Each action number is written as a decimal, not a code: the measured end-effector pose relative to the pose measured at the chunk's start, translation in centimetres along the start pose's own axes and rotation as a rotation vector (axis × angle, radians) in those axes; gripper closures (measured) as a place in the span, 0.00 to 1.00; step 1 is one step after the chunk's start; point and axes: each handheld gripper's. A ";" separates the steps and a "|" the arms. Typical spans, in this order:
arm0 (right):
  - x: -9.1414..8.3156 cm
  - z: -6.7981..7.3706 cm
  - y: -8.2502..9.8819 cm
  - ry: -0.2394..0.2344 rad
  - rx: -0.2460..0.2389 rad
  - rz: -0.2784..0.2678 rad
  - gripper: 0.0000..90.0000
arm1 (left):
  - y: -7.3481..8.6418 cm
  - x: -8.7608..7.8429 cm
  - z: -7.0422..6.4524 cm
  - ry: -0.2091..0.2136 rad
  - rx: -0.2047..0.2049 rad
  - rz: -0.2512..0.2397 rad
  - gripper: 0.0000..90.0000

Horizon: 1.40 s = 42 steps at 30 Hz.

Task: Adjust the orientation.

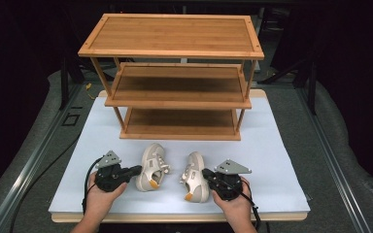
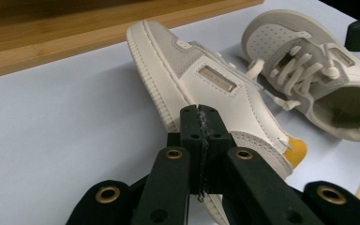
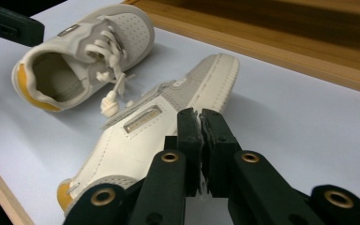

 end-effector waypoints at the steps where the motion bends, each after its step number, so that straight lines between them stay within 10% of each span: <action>1: 0.0 -0.2 0.1 0.004 0.012 -0.002 0.96 | 0.0 -0.1 0.1 -0.003 -0.004 0.003 1.00; 17: -0.5 -1.8 0.8 0.033 0.090 0.027 0.97 | 1.0 0.1 2.4 -0.144 -0.041 0.084 0.99; 33: -0.1 -4.8 2.4 0.087 0.230 0.132 0.95 | 0.6 -1.0 2.8 -0.096 -0.129 -0.018 0.84; 37: -0.6 -5.6 2.5 0.053 0.306 0.086 0.90 | 0.5 -1.2 2.7 -0.077 -0.139 -0.051 0.71; 42: -1.3 -4.8 1.9 0.070 0.271 0.026 0.85 | 0.5 -1.0 2.2 -0.067 -0.131 -0.060 0.61</action>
Point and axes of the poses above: each handheld gripper's, and its own axes: x roughly forward along the jaws, y roughly out of its underside, z roughly to its left, and after that the axes turned 4 degrees about -x, right-handed
